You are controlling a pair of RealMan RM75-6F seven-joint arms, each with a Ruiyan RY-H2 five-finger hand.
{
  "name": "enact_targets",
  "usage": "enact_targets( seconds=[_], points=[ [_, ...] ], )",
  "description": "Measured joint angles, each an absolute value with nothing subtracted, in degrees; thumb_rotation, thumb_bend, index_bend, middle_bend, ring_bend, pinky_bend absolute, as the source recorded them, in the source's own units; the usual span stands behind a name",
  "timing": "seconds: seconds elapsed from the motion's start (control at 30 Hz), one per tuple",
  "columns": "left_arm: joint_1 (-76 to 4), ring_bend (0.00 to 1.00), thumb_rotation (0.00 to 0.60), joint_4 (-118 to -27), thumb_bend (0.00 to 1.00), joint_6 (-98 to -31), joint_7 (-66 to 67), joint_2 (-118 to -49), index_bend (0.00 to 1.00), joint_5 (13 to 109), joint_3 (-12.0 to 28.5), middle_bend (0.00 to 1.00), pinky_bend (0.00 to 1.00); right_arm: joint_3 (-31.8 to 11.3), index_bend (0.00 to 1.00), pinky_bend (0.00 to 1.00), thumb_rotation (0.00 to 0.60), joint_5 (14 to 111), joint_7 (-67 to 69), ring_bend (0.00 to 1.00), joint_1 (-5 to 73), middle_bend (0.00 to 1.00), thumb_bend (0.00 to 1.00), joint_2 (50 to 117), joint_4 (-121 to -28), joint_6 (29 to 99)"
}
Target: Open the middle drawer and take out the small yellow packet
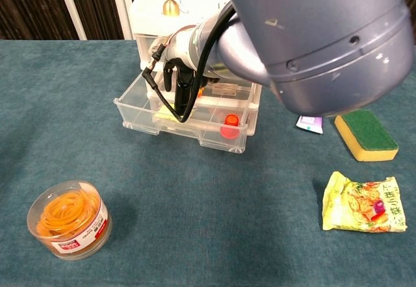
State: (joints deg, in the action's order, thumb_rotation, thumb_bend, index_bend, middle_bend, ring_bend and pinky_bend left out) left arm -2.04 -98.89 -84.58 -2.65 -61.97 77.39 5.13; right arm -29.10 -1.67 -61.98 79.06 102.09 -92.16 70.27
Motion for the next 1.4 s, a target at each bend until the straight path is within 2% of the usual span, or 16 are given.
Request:
enact_targets(
  seconds=[1.1, 1.4],
  points=[
    [-1.97, 0.03, 0.6, -98.88, 0.46, -84.75, -2.76, -61.99, 0.05, 77.33, 5.26, 0.03, 0.0, -30.9, 0.27, 1.0, 0.6, -10.07, -64.43, 1.0, 81.32, 1.0, 0.0, 103.21, -84.62, 64.71],
    [-1.98, 0.03, 0.6, -98.9, 0.46, -84.59, -2.9, -61.96, 0.05, 77.18, 5.28, 0.03, 0.0, -30.76, 0.27, 1.0, 0.6, -10.63, -64.15, 1.0, 81.0, 1.0, 0.0, 102.22, -85.44, 63.61]
  ],
)
